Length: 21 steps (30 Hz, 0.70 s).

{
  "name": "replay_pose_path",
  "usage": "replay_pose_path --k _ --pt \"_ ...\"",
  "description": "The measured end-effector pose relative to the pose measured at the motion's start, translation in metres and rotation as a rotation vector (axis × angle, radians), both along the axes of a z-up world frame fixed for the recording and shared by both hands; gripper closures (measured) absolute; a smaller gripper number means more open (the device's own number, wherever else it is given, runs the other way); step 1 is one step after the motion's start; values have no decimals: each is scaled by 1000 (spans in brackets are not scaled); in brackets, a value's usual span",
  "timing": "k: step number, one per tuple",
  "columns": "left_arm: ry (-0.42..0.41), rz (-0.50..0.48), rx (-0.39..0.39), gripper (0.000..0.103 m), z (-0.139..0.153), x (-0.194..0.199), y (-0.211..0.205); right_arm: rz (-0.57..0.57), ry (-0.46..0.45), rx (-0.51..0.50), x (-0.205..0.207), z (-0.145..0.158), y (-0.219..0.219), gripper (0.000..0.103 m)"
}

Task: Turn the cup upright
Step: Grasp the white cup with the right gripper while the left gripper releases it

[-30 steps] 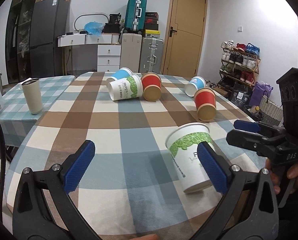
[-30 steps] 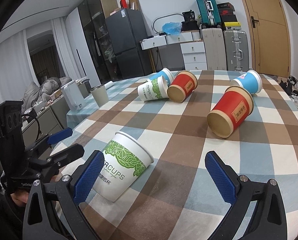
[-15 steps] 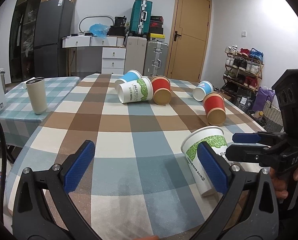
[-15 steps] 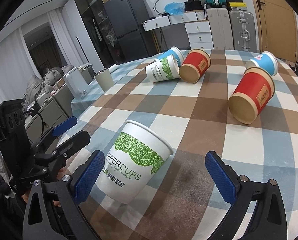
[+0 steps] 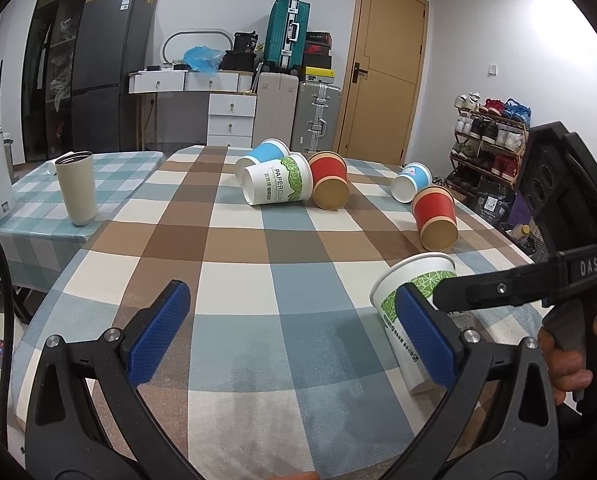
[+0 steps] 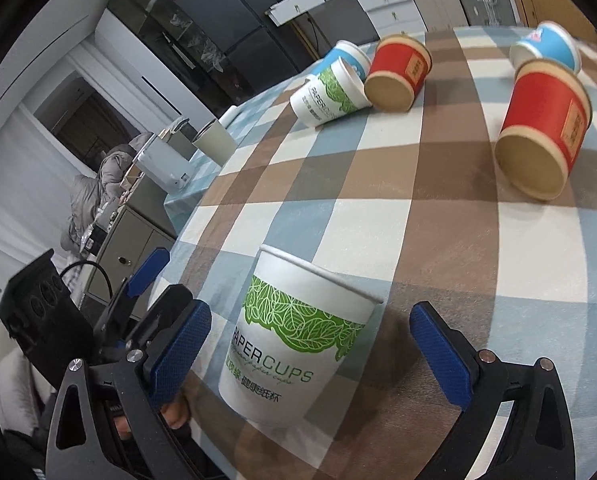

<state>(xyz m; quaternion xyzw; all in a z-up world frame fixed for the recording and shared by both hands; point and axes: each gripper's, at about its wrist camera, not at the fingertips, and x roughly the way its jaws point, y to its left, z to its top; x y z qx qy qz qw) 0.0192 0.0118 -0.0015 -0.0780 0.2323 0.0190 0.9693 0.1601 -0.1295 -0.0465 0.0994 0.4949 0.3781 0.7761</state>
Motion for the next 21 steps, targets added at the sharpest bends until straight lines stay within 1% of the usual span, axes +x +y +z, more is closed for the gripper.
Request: replay_pose_path --k 5,6,9,11,12,19,21 --pt "0 3 -4 1 0 0 1 3 54 -7 9 -4 4 13" --pt "0 2 -3 1 0 0 0 2 73 -6 11 -6 4 17" --pt "-1 1 -1 1 0 1 1 5 143 33 16 -11 1 26" --pt "0 1 -1 1 0 0 0 8 161 46 18 -12 0 28" --pt "0 1 0 1 0 1 1 8 158 46 18 -11 0 34" --pt "0 1 0 1 0 0 0 15 142 53 15 -7 0 35" --pt "1 2 1 1 0 0 0 12 116 47 13 -4 -1 35"
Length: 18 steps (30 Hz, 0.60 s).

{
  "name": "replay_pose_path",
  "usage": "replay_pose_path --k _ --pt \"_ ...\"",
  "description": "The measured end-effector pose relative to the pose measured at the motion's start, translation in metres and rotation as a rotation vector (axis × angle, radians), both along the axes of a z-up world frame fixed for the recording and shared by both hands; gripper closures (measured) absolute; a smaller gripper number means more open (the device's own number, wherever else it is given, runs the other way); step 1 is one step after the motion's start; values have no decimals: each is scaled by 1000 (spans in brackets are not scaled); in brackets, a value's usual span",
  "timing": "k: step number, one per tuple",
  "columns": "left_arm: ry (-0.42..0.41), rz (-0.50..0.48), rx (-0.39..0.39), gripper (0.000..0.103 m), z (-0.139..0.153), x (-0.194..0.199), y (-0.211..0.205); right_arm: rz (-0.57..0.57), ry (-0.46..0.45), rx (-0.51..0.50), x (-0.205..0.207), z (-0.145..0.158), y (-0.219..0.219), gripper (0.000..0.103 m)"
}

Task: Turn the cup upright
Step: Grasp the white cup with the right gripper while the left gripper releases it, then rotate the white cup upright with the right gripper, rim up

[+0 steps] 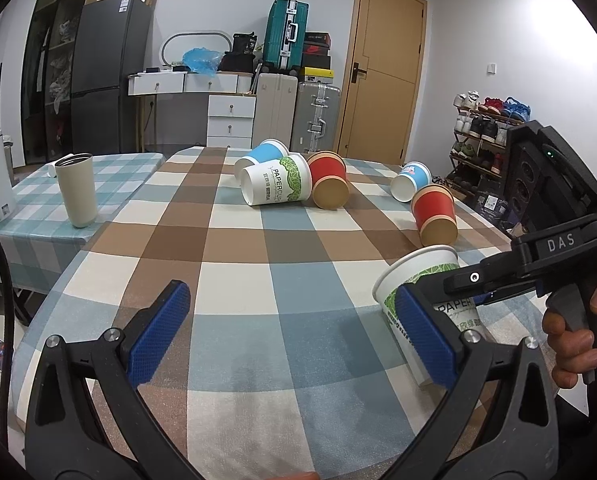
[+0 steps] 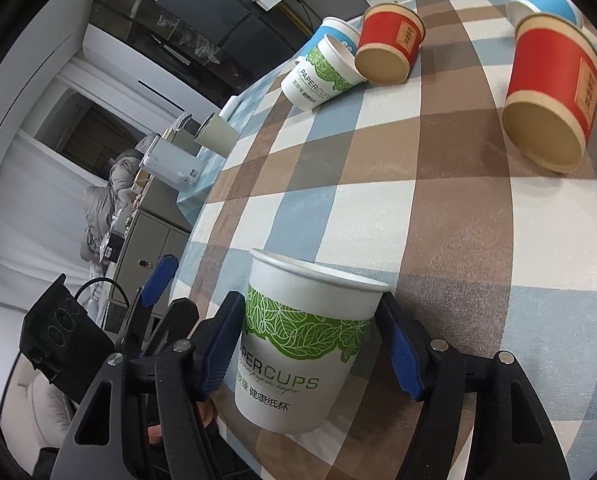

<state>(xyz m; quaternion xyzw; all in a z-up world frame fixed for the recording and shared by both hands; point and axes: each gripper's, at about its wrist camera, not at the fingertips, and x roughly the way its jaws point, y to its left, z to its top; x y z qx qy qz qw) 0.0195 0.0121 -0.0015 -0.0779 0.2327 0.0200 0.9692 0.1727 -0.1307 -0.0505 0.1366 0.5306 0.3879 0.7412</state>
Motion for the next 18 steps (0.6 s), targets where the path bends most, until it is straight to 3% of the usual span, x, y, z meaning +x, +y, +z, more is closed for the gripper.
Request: replay_pose_path --k 3,11,18 --pt "-2 0 0 1 0 -1 -1 -14 -79 -27 -6 10 -1 35" --pt "-3 -1 1 1 0 0 0 -56 -453 -158 -35 37 5 35" --pt "-3 0 0 1 0 0 -1 -101 -606 -221 -36 40 17 35"
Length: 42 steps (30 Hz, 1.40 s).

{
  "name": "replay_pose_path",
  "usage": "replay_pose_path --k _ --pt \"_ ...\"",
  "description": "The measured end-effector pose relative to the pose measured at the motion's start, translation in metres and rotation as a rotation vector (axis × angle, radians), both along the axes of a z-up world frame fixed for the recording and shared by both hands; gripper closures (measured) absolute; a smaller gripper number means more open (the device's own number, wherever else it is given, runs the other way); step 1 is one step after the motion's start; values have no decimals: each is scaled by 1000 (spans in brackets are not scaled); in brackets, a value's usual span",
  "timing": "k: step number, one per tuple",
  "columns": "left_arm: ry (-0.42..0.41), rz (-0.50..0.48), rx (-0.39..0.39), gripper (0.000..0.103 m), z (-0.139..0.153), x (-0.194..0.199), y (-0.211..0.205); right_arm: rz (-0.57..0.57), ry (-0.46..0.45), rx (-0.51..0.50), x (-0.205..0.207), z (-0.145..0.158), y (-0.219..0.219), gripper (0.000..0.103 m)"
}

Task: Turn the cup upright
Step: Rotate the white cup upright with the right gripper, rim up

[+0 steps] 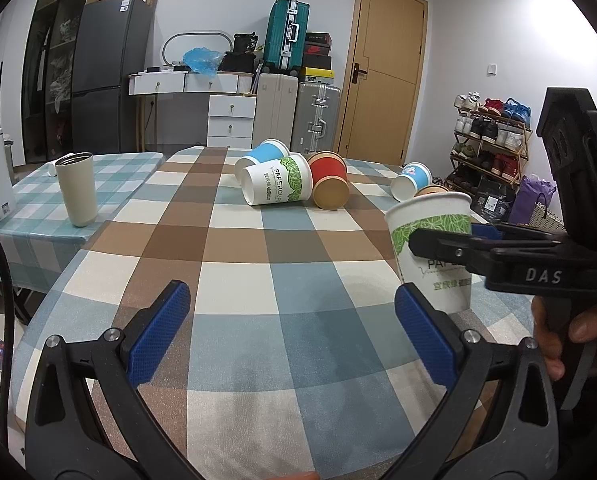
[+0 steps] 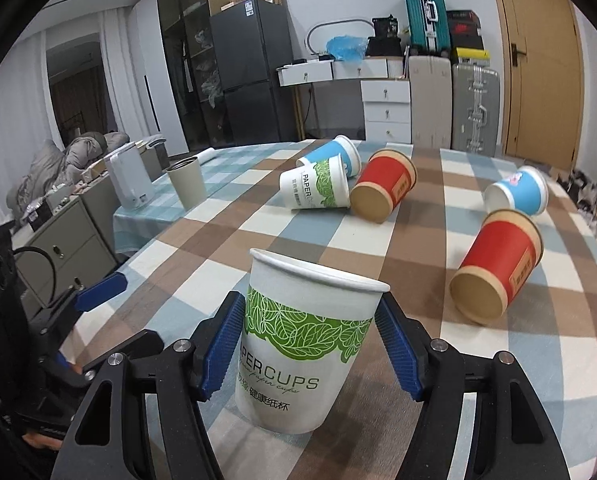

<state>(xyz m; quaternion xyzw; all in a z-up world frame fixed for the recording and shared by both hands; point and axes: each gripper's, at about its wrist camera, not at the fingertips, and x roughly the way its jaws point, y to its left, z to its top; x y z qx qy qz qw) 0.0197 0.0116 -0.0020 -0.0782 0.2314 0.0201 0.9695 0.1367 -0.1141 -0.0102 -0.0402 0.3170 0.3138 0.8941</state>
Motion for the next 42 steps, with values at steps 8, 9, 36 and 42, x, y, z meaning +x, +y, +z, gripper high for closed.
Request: replay_pose_path --k 8,9,36,42 --pt "0 0 2 1 0 0 0 -3 -49 -51 -1 -4 20 35" --pt "1 -1 2 1 0 0 0 -2 -49 -57 0 -5 22 35" --pt "1 1 -1 1 -2 0 2 105 -46 -89 -35 -17 5 40" --pt "0 2 -1 1 -3 0 2 55 -91 -109 -32 -20 11 40"
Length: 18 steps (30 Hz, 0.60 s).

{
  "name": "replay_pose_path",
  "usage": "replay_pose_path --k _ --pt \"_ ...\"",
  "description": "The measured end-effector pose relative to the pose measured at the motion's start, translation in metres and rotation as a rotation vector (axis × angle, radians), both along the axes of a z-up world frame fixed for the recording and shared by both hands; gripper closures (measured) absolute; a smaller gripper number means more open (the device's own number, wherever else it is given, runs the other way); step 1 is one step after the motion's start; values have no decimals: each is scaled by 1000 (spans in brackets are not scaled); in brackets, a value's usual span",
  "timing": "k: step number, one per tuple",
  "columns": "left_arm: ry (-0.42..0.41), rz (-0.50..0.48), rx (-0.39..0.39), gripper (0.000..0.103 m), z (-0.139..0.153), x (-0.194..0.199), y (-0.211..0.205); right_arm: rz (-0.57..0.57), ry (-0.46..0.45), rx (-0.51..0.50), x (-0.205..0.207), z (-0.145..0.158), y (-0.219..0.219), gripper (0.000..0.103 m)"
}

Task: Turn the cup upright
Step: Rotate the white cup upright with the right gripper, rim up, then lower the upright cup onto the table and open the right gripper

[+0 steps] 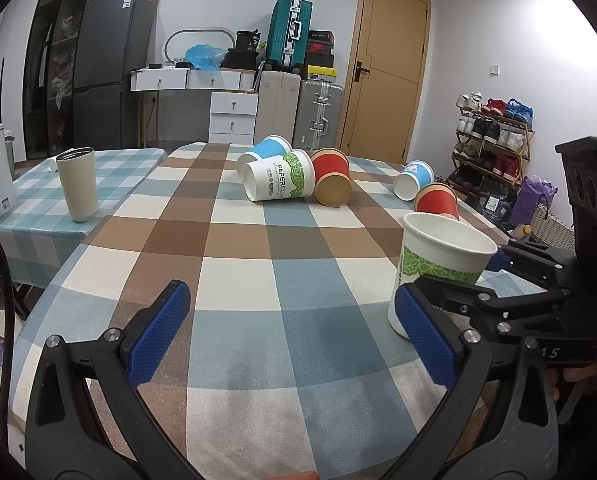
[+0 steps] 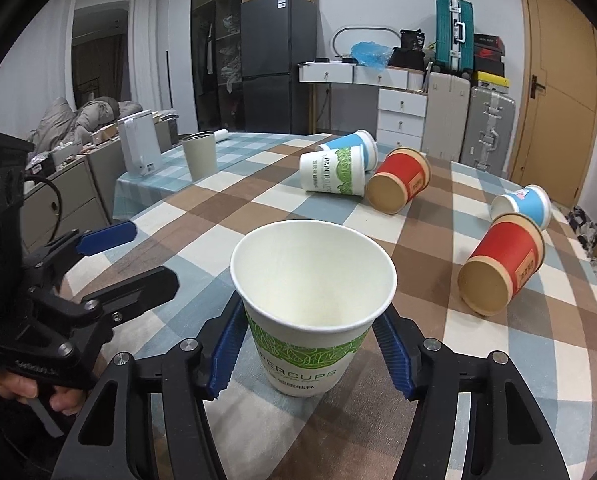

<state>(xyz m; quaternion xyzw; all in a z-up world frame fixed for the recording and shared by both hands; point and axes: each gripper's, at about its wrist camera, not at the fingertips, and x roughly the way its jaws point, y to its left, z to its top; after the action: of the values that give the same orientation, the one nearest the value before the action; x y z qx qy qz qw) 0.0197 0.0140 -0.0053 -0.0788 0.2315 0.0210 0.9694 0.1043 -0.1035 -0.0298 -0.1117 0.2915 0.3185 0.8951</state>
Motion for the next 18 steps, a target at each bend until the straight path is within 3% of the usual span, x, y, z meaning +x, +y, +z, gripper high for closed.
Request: replay_pose_path --k 6,16,18 --pt "0 -1 0 1 0 0 0 22 -14 -27 -1 -2 5 38" --pt "-20 -6 -7 1 -2 -2 -2 28 -42 65 -7 3 -31 1" --pt "-29 -11 -8 1 -1 -4 -4 35 -51 115 -10 5 -43 0"
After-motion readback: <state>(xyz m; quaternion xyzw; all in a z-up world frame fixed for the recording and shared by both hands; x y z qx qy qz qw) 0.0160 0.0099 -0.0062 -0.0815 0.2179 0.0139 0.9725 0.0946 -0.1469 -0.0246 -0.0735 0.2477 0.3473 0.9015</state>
